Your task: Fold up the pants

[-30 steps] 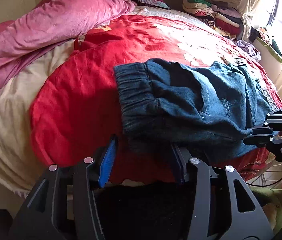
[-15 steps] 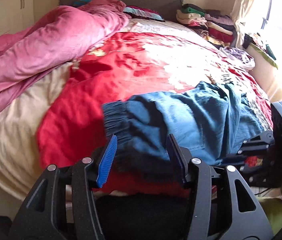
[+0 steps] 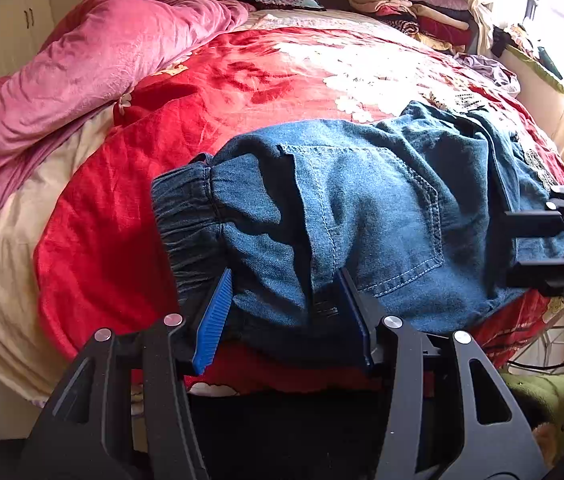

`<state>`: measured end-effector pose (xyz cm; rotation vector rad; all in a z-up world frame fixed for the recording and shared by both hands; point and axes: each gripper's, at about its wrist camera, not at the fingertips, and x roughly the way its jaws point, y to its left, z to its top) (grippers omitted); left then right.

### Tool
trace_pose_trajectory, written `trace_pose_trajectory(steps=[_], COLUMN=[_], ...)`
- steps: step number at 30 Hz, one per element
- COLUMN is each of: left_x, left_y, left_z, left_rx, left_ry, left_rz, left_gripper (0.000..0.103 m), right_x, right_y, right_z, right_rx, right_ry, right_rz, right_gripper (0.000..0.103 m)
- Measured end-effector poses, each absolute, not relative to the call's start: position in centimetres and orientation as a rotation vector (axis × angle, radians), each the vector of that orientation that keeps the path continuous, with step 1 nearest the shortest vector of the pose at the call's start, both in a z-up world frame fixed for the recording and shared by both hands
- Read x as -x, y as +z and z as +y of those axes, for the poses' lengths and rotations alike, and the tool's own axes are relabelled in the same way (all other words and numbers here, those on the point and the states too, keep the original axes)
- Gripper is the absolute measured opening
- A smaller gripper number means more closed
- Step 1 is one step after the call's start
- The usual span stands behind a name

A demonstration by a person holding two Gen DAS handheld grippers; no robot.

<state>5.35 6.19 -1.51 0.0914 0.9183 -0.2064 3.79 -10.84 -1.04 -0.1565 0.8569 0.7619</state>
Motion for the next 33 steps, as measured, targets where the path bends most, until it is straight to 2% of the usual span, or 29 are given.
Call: trace_pose_trajectory(steps=[7,15,18,22,25,33], left_x=[-5.1,-4.6,-4.2,-4.0,-3.7,-3.0], left_y=[-1.6,-0.6,0.2,0.9,1.4,2.7], left_z=[6.4,6.7,6.7,6.7,6.5,5.5], left_rx=[-0.078,-0.025,-0.023,-0.005,-0.005,-0.012], left_ry=[-0.215,-0.231,-0.226,-0.225,-0.231,-0.243], left_rz=[0.916,0.884,0.872,0.869,0.864,0.845], left_gripper=[0.044,0.047,0.048,0.049,0.054,0.063], right_x=[-6.0,-5.8,-5.2,-5.2,-5.4,-5.1], right_y=[-4.9,-3.6,-2.6,-1.6,-0.9,0.9], right_z=[-8.5,-9.8,-10.5,-11.5,-12.0,-13.9], right_rx=[0.235,0.186,0.165,0.149,0.135,0.117], right_ry=[0.672,0.672,0.654,0.631,0.614,0.562], right_rz=[0.997,0.944,0.911,0.885,0.862,0.808], right_gripper=[0.037,0.039,0.049,0.050,0.061,0.071])
